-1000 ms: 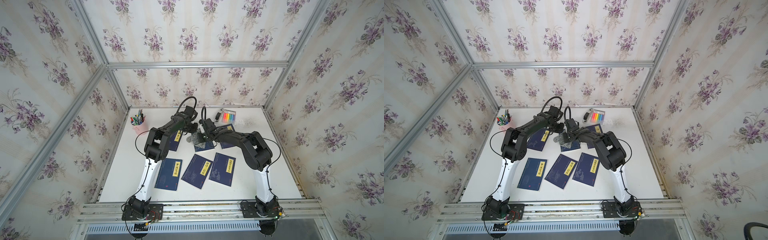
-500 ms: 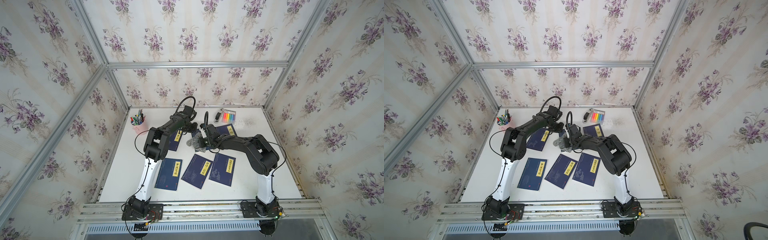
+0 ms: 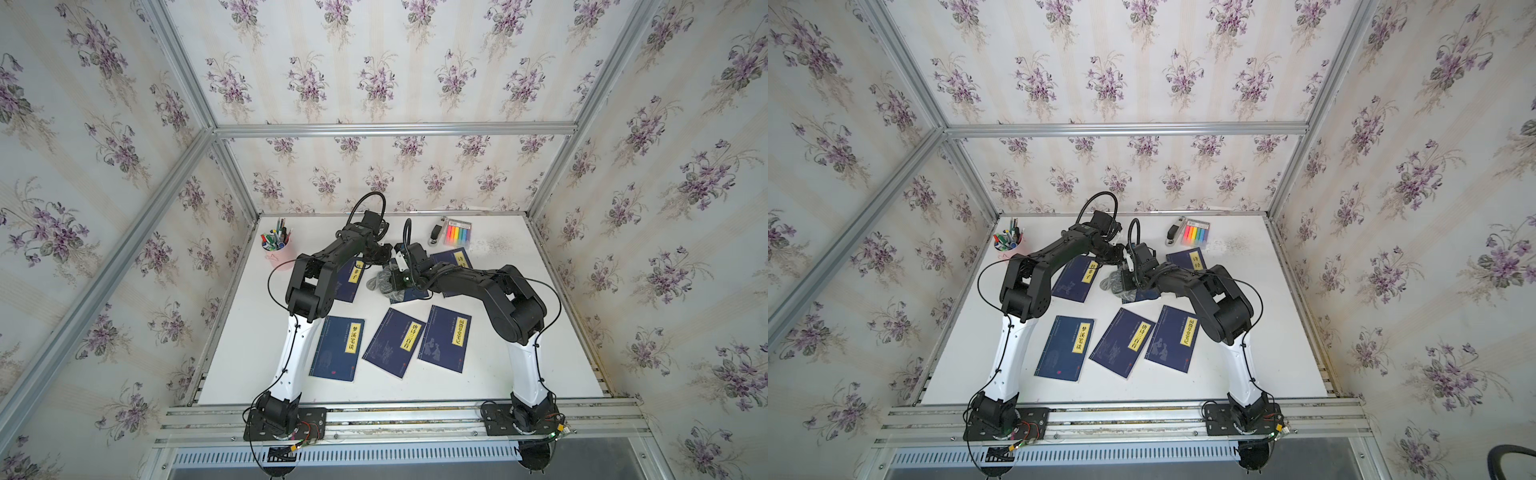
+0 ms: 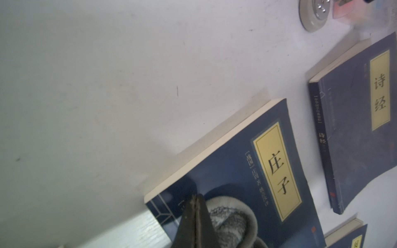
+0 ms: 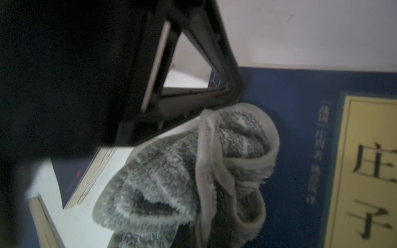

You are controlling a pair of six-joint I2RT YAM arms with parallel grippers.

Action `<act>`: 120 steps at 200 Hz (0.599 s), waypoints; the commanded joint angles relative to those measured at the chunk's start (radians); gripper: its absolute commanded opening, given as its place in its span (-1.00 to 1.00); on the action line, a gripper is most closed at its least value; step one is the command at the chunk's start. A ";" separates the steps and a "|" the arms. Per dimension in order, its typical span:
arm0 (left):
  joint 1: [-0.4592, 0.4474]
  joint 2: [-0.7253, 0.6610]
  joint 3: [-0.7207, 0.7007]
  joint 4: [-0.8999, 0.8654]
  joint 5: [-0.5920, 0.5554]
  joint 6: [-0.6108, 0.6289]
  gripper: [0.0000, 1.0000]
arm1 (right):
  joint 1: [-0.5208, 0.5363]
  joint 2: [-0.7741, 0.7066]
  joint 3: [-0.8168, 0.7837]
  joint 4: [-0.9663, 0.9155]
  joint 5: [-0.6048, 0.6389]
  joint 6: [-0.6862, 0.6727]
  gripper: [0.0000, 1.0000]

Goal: Wipe the cover of the book
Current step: Wipe the dirt from the cover of the book.

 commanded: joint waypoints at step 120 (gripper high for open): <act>0.018 0.037 -0.018 -0.072 0.013 -0.017 -1.00 | 0.016 -0.176 -0.280 -0.101 0.054 0.046 -1.00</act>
